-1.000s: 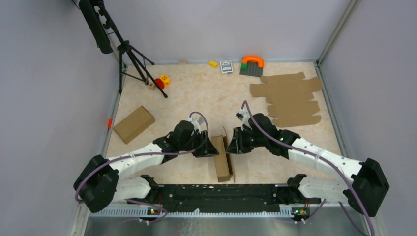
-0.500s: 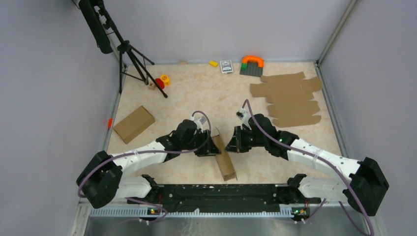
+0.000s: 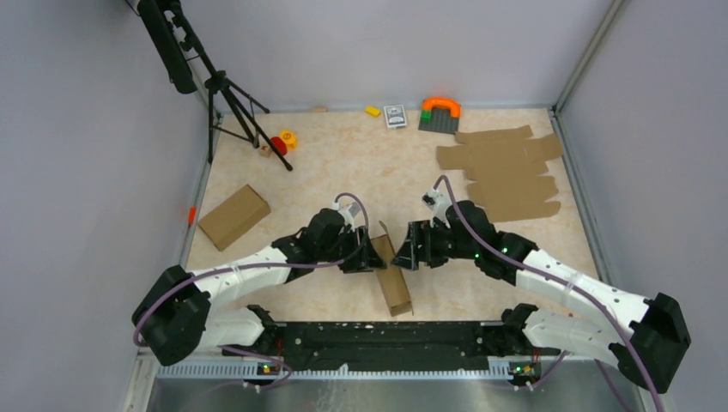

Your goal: Fold the paper box

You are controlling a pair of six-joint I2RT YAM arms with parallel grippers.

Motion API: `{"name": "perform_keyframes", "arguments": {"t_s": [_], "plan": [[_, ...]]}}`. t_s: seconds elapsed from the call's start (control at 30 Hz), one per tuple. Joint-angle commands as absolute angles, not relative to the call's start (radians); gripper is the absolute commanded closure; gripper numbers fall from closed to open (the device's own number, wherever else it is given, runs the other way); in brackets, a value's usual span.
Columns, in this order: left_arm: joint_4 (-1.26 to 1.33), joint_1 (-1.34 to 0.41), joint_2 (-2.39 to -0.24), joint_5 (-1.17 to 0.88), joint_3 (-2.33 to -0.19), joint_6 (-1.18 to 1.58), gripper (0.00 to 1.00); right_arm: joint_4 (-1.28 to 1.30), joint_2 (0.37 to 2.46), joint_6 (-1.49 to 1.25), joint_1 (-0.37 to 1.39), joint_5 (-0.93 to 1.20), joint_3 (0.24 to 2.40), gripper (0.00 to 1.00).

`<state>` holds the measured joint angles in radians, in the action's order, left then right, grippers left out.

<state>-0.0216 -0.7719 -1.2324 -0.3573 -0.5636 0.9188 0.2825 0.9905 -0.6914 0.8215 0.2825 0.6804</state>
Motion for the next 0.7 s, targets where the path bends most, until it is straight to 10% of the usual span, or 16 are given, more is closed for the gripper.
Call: {"name": "perform_keyframes", "arguments": {"t_s": [0.0, 0.67], "plan": [[-0.11, -0.775, -1.177, -0.324, -0.605, 0.865, 0.47, 0.374, 0.972, -0.61, 0.819, 0.284, 0.717, 0.17], [-0.108, -0.602, -0.998, -0.328, -0.604, 0.607, 0.31, 0.715, 0.936, -0.676, 0.97, -0.079, 0.892, 0.07]]}}
